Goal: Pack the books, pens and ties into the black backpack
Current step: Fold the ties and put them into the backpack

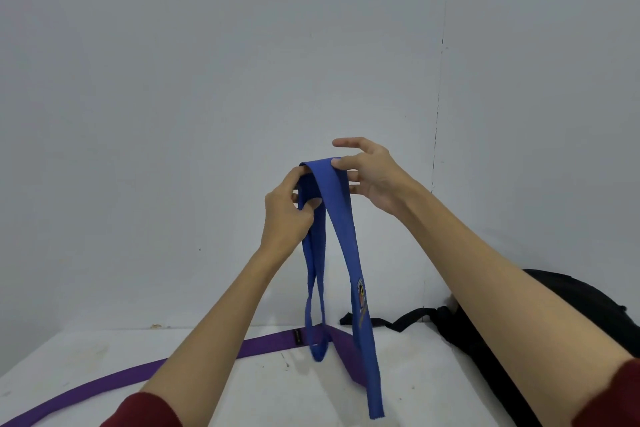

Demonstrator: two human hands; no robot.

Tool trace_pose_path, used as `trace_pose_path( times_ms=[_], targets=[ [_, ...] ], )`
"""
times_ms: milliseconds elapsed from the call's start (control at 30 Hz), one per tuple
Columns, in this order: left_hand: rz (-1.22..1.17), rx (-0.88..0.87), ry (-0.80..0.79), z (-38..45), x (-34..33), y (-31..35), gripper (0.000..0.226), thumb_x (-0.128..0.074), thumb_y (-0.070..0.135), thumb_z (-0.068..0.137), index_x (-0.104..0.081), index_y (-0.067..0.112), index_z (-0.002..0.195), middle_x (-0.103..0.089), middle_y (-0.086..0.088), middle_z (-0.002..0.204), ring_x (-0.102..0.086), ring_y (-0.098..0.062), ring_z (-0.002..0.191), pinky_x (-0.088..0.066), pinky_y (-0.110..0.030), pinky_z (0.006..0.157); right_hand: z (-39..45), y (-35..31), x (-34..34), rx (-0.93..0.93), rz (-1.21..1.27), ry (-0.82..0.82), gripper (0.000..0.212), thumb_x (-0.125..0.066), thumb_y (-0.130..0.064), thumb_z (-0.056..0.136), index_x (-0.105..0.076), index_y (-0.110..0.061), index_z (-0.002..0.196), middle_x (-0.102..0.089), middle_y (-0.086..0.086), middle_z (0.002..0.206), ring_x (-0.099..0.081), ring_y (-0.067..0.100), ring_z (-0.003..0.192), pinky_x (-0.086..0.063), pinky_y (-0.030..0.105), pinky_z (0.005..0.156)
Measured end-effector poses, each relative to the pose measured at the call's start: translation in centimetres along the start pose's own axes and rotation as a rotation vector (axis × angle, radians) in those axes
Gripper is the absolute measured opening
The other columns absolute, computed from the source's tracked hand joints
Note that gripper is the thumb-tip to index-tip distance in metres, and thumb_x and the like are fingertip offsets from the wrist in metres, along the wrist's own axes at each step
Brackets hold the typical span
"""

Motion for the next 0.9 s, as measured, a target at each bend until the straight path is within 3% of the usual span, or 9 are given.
trace_pose_path(
  times_ms=[167, 300, 400, 567, 733, 900],
  targets=[
    [-0.13, 0.189, 0.012, -0.4, 0.3, -1.2, 0.045, -0.066, 0.003, 0.084, -0.039, 0.029, 0.11, -0.067, 0.005, 0.086, -0.068, -0.011, 0.075, -0.056, -0.021, 0.063, -0.1, 0.1, 0.6, 0.006, 0.025, 0.038, 0.032, -0.059, 0.0, 0.089, -0.055, -0.015, 0.117, -0.062, 0.007, 0.087, -0.058, 0.023, 0.084, -0.051, 0.033, 0.071],
    [-0.251, 0.379, -0.054, -0.6, -0.1, -2.2, 0.025, -0.065, 0.009, 0.087, -0.056, 0.021, 0.107, -0.071, 0.002, 0.089, -0.068, -0.013, 0.078, -0.055, -0.021, 0.064, -0.2, 0.4, 0.5, 0.004, 0.04, 0.052, 0.033, -0.06, 0.0, 0.088, -0.054, -0.016, 0.117, -0.062, 0.007, 0.086, -0.059, 0.023, 0.086, -0.051, 0.033, 0.071],
    [-0.349, 0.454, -0.142, -0.9, -1.0, -2.4, 0.018, -0.06, 0.005, 0.09, -0.06, 0.014, 0.105, -0.072, -0.004, 0.089, -0.068, -0.02, 0.08, -0.057, -0.03, 0.073, -0.2, 0.4, 0.2, 0.021, 0.048, 0.065, 0.034, -0.06, 0.0, 0.088, -0.054, -0.015, 0.118, -0.061, 0.008, 0.084, -0.059, 0.023, 0.084, -0.052, 0.032, 0.071],
    [-0.345, 0.49, -0.223, -1.5, -2.1, -2.3, 0.024, -0.056, -0.005, 0.089, -0.06, 0.008, 0.109, -0.069, -0.004, 0.092, -0.066, -0.02, 0.082, -0.057, -0.034, 0.074, -0.1, 0.1, 0.0, 0.045, 0.012, 0.096, 0.034, -0.06, 0.0, 0.087, -0.056, -0.017, 0.115, -0.06, 0.01, 0.086, -0.059, 0.023, 0.083, -0.053, 0.032, 0.069],
    [-0.375, 0.497, -0.212, -1.4, -1.9, -2.3, 0.019, -0.057, 0.002, 0.09, -0.063, 0.012, 0.104, -0.07, -0.001, 0.092, -0.066, -0.017, 0.082, -0.057, -0.031, 0.075, -0.1, -0.3, 0.3, 0.052, -0.077, 0.12, 0.034, -0.061, -0.001, 0.087, -0.056, -0.019, 0.115, -0.062, 0.009, 0.088, -0.06, 0.02, 0.084, -0.052, 0.028, 0.065],
    [-0.398, 0.494, -0.217, -1.4, -1.9, -2.0, 0.019, -0.055, 0.002, 0.091, -0.063, 0.011, 0.106, -0.07, 0.0, 0.091, -0.066, -0.016, 0.081, -0.056, -0.031, 0.076, -0.1, 0.1, 0.3, 0.047, -0.075, 0.136, 0.032, -0.061, -0.001, 0.087, -0.056, -0.02, 0.112, -0.062, 0.012, 0.089, -0.061, 0.021, 0.085, -0.056, 0.034, 0.076]
  ],
)
Point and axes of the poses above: each hand's wrist, its own z-axis towards the middle knuckle, its own x-axis out of the back of the hand, y = z × x, the point moved 6 cm from there along z, towards the middle knuckle
